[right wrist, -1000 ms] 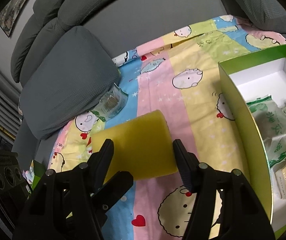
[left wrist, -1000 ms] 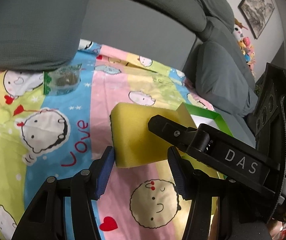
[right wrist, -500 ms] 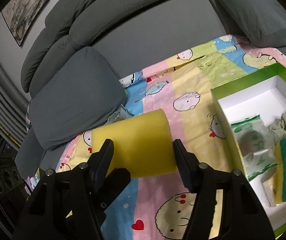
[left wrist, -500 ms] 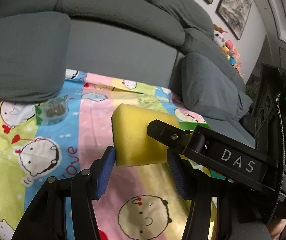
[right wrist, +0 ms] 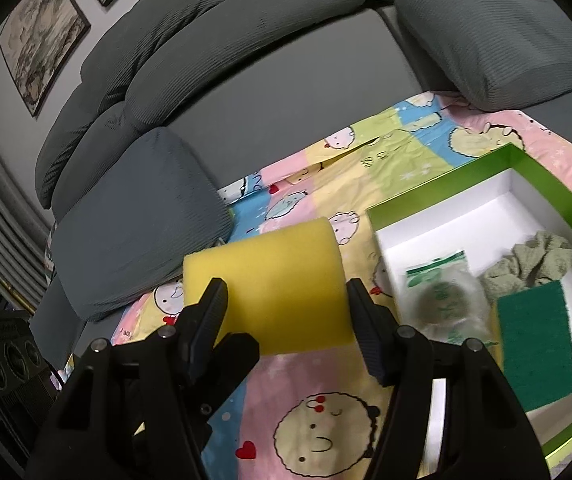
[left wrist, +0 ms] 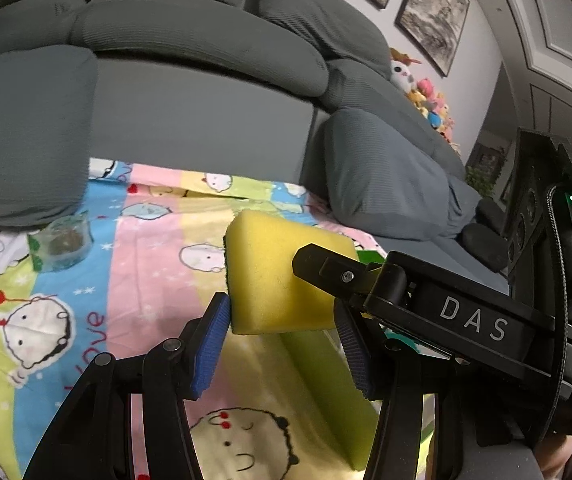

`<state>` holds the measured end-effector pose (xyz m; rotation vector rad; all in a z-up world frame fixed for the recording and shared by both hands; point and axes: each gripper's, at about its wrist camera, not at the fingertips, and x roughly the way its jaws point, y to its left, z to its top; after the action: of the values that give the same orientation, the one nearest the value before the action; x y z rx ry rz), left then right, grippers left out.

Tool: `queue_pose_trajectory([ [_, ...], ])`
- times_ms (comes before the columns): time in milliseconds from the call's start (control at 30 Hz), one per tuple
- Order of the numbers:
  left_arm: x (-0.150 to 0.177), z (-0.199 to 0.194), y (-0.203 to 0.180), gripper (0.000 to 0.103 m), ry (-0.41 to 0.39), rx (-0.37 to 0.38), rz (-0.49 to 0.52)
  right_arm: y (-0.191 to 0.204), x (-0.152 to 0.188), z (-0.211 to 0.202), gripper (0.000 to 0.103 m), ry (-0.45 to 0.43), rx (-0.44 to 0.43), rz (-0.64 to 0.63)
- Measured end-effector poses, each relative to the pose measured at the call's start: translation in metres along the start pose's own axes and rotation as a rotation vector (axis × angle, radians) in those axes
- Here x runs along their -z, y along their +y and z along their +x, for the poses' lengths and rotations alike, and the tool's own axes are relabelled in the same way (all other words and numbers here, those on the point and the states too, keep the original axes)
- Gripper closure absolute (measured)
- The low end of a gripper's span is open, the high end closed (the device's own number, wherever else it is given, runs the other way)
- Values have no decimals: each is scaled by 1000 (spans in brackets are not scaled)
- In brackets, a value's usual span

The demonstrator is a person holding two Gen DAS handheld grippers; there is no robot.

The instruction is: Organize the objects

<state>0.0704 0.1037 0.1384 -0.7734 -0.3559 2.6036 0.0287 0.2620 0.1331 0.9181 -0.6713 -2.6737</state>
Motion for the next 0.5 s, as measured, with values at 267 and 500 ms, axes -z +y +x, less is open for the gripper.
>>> queue_pose_trajectory([
  [267, 2, 14, -25, 48, -1, 54, 33, -20, -7, -17, 41, -33, 47, 24],
  [500, 4, 27, -40, 48, 12, 86, 47, -39, -10, -27, 41, -43, 89, 58],
])
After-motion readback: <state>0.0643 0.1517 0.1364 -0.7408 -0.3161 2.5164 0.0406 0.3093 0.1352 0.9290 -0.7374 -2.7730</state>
